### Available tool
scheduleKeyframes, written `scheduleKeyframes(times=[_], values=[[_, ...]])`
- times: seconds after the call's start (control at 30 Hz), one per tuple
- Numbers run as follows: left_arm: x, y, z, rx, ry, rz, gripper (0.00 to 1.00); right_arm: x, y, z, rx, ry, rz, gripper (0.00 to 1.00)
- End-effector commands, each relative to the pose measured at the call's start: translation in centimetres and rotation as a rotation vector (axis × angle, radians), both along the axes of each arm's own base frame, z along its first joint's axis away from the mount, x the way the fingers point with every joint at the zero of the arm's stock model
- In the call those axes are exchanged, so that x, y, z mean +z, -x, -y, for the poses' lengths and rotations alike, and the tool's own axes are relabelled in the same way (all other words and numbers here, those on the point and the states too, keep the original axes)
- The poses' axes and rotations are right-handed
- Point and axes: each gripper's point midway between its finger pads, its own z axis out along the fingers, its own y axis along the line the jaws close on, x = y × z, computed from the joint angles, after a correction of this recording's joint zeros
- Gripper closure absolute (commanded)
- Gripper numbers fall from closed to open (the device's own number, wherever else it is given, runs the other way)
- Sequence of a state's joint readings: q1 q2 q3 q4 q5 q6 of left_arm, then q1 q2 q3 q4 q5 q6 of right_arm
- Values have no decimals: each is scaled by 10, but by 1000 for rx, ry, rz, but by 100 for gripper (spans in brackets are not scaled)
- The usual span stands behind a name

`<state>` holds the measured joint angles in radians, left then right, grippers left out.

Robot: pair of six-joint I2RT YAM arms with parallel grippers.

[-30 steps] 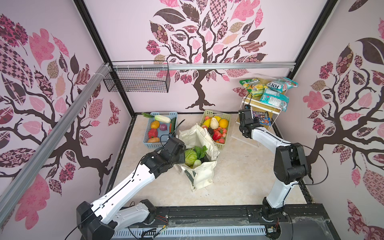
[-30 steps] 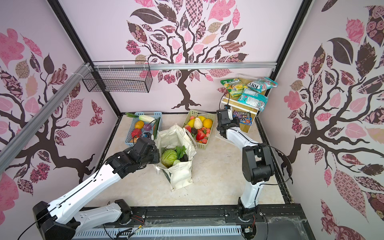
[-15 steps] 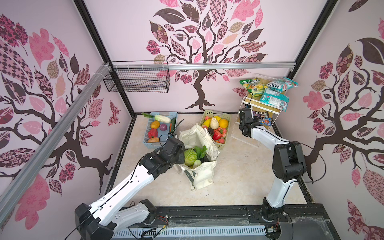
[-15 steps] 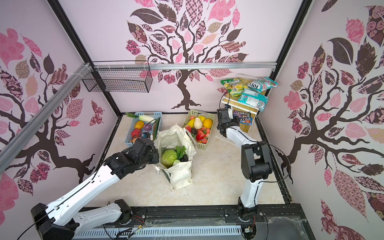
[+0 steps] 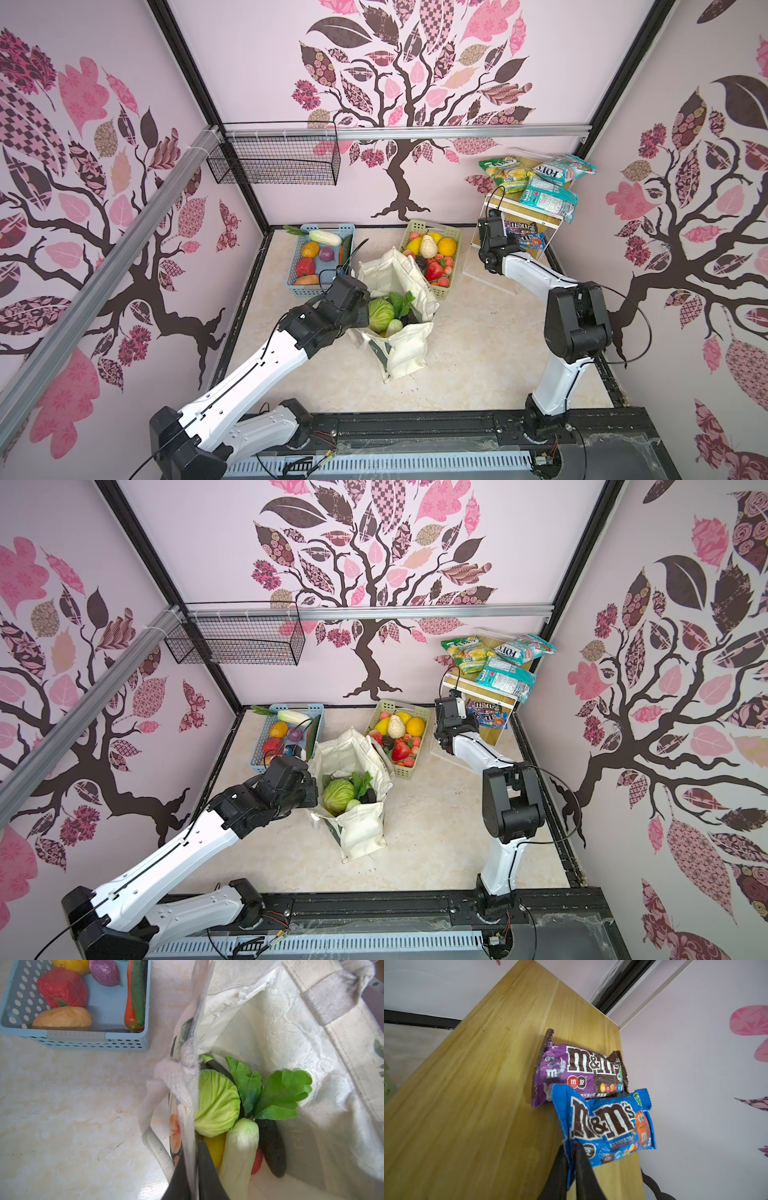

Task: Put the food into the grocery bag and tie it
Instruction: 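Lower the right gripper onto the blue M&M's pack on the shelf, then close the right gripper on the blue M&M's pack and lift it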

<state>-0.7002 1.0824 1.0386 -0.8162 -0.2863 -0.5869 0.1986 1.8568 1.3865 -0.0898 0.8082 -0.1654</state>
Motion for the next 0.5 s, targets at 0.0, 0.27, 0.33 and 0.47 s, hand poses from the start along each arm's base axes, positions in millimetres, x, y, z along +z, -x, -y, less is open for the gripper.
scheduleKeyframes(times=[0.0, 0.27, 0.33, 0.47], values=[[-3, 3, -2, -9, -10, 5, 89, -5, 2, 4, -1, 2, -25, 91], [-2, 2, -2, -7, -4, 6, 89, 11, 9, 1, 18, -35, -7, 98], [-2, 2, -1, -8, -4, 6, 89, 14, 13, -2, 26, -49, -4, 99], [-3, 0, 2, -12, 3, 5, 89, 21, 22, -13, 52, -77, 7, 100]])
